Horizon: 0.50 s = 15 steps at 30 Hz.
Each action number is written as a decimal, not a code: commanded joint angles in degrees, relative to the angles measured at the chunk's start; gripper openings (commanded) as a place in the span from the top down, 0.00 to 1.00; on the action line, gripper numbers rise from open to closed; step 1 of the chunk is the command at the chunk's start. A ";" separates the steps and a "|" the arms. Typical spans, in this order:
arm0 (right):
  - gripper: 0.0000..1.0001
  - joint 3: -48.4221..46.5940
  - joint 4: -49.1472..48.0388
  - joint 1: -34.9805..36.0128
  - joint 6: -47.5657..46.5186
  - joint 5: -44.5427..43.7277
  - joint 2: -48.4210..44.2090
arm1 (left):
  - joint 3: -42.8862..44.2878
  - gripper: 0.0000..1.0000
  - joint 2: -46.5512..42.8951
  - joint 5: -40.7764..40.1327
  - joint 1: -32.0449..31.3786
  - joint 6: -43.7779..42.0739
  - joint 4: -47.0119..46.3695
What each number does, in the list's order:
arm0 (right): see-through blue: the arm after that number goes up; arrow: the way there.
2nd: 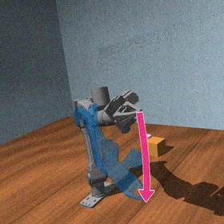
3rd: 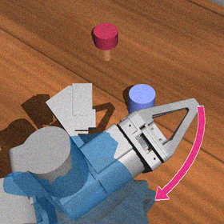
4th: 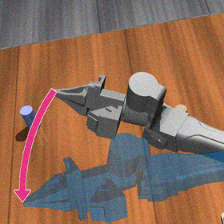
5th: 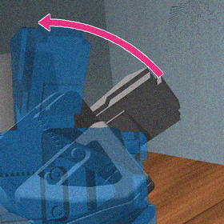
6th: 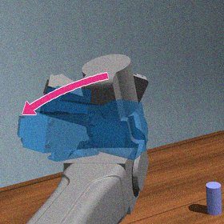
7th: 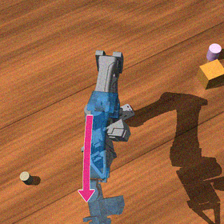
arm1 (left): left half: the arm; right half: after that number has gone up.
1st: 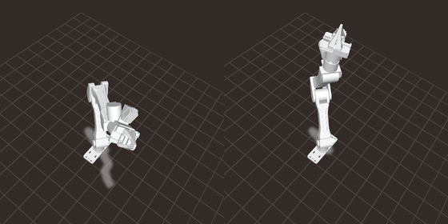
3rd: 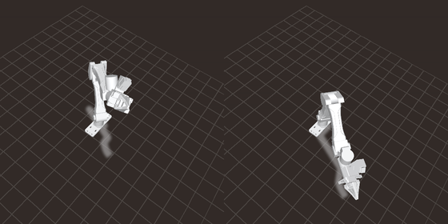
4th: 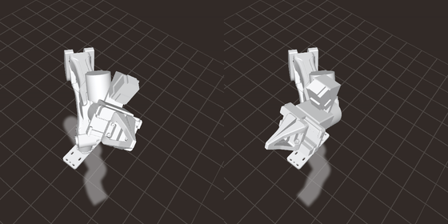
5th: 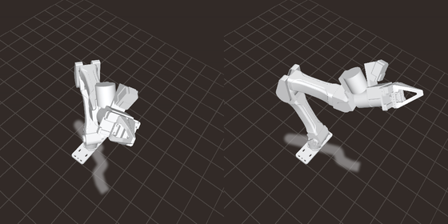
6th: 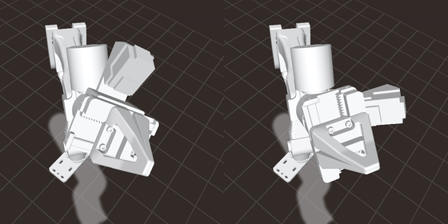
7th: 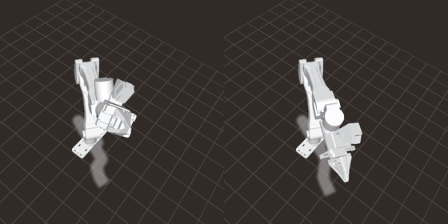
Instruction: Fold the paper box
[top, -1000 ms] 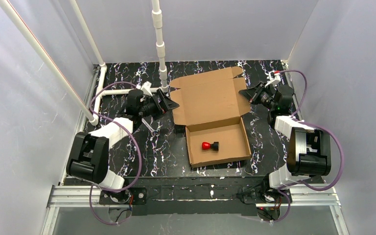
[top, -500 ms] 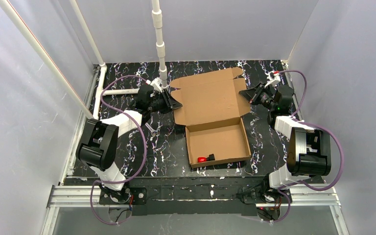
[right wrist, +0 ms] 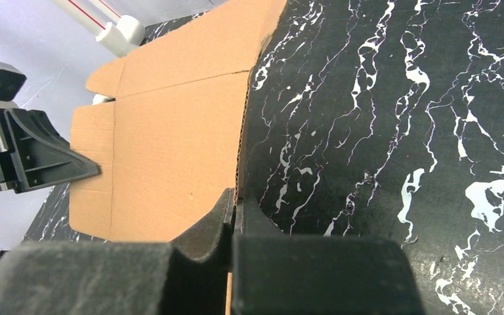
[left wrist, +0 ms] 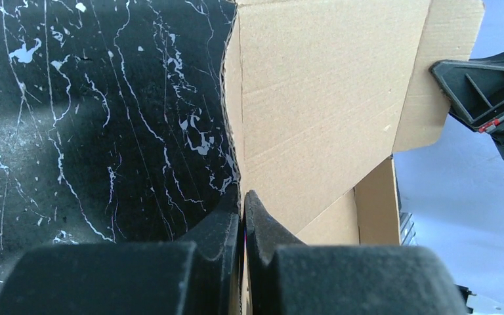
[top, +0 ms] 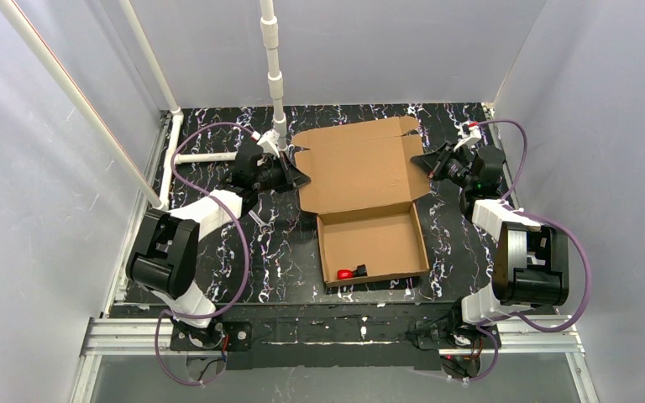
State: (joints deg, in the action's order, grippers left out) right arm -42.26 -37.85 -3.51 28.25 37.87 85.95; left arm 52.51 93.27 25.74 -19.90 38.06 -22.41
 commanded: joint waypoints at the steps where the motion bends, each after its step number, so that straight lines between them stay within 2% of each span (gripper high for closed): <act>1: 0.99 -1.68 -0.49 -0.01 -2.33 3.29 -1.84 | 0.43 1.00 -4.44 -1.04 -0.10 -3.04 -0.88; 15: 0.99 -3.53 2.51 1.73 -7.35 4.30 -1.23 | -0.37 0.98 -6.59 -1.75 -0.23 -3.48 -0.92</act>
State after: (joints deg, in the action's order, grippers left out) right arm -43.22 -35.86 -2.52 23.31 38.79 85.91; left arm 51.94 90.78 25.02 -19.99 35.53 -21.76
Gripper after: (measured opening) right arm 0.040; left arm 0.014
